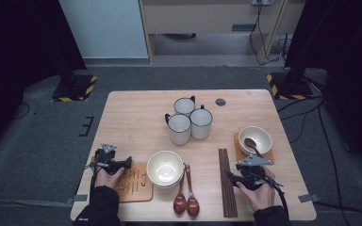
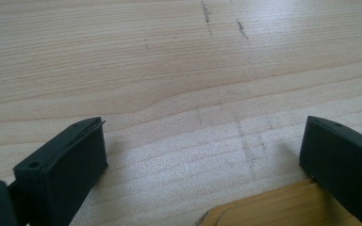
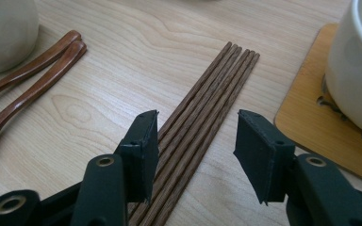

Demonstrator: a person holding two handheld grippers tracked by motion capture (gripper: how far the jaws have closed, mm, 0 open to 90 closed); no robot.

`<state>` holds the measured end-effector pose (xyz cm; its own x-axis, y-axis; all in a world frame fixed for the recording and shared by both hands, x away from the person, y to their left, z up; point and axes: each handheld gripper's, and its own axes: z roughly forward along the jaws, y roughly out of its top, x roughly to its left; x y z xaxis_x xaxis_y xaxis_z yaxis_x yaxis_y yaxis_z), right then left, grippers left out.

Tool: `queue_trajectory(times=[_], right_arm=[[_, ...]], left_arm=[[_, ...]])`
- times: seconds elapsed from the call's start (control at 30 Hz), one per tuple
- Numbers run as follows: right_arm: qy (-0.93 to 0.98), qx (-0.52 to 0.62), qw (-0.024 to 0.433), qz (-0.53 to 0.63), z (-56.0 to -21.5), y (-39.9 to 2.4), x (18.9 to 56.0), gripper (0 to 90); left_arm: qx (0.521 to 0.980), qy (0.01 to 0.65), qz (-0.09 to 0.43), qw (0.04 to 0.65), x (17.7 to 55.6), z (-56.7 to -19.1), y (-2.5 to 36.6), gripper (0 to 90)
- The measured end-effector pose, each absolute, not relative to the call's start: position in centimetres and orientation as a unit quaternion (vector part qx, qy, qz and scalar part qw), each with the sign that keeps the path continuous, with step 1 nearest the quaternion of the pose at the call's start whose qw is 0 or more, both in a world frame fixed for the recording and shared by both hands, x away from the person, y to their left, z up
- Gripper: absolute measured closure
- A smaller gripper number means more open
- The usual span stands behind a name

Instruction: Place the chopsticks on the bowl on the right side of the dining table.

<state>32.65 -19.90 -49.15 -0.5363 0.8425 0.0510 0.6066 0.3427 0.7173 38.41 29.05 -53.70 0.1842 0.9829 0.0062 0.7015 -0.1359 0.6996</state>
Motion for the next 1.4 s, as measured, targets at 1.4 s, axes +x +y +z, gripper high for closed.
queue_trajectory(times=[1.4], right_arm=[[0.819,0.466,0.124,0.312,-51.3,-20.0,33.6,70.0]], left_arm=[[0.713,0.591,0.243,0.289,38.4,-53.7,29.0,0.1]])
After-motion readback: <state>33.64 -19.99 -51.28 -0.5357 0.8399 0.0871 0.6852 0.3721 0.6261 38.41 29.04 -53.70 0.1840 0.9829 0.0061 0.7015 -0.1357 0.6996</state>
